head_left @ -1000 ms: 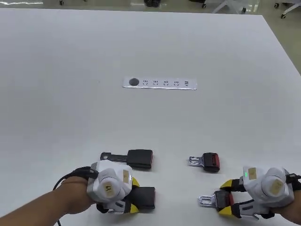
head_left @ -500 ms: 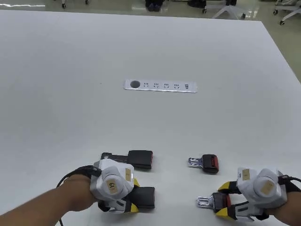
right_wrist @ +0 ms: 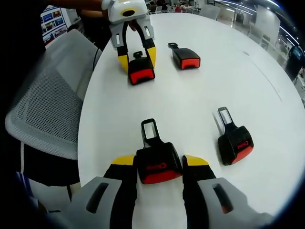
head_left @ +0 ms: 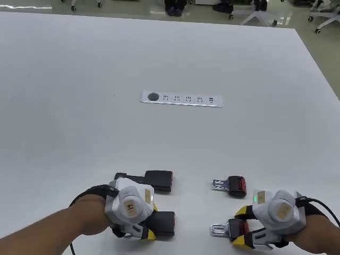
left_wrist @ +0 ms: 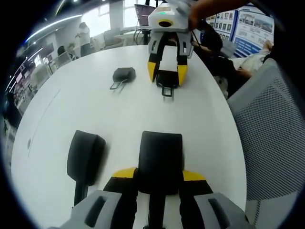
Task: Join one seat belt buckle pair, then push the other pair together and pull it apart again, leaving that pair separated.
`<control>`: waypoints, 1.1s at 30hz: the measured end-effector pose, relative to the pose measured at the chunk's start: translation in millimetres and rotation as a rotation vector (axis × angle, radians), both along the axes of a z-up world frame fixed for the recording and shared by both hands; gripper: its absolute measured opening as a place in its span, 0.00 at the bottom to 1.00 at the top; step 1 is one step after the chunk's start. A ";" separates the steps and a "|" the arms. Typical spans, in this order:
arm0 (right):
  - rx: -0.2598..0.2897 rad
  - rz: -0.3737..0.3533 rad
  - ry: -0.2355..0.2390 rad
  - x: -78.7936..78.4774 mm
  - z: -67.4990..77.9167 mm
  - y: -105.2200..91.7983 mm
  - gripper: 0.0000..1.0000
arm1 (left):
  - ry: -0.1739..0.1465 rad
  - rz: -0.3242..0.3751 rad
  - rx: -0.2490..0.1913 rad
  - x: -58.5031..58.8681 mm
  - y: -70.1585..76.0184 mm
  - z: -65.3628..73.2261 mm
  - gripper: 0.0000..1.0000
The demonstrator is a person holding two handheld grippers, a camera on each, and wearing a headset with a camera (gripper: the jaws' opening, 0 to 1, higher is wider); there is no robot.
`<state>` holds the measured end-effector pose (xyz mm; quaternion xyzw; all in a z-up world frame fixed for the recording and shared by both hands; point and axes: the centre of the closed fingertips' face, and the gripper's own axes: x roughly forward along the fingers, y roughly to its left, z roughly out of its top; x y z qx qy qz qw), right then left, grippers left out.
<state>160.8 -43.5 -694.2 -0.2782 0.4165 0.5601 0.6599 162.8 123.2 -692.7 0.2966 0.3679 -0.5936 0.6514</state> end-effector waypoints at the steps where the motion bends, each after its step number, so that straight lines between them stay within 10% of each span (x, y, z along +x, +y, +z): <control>1: 0.004 0.005 0.000 -0.8 -0.1 3.9 0.35 | 0.001 0.001 0.000 -0.5 -0.5 0.7 0.34; 33: 0.177 -0.018 0.016 2.4 6.9 86.1 0.35 | -0.001 -0.010 0.020 -1.3 -1.6 0.4 0.34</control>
